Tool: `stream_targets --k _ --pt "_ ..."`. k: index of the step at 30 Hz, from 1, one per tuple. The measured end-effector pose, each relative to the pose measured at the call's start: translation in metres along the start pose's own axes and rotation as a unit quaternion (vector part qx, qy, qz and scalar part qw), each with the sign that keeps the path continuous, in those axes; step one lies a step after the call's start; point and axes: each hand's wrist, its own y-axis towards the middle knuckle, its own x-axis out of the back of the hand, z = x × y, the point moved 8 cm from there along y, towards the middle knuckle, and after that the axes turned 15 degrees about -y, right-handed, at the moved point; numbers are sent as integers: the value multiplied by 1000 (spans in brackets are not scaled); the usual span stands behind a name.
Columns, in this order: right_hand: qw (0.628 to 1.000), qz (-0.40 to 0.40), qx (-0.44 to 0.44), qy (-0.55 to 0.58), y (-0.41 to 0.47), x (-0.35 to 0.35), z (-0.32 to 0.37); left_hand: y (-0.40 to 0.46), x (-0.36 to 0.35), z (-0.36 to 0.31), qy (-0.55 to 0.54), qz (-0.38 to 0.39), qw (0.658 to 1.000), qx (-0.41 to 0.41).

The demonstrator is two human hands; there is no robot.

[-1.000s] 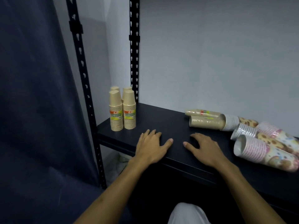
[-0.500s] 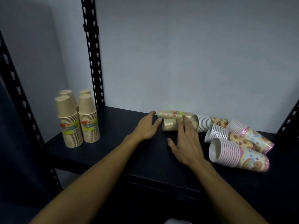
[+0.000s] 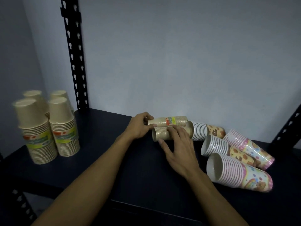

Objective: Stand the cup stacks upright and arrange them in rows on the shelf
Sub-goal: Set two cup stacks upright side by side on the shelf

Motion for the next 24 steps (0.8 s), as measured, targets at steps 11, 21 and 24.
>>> stream_targets --k 11,21,24 --pt "997 6 68 41 -11 8 19 -60 42 -5 -33 -63 997 -2" --pt "955 -59 -213 197 -15 18 13 -119 87 -7 -107 -212 971 -29" --pt "925 -17 -323 201 -5 3 1 -122 94 1 -159 -237 958 -13"
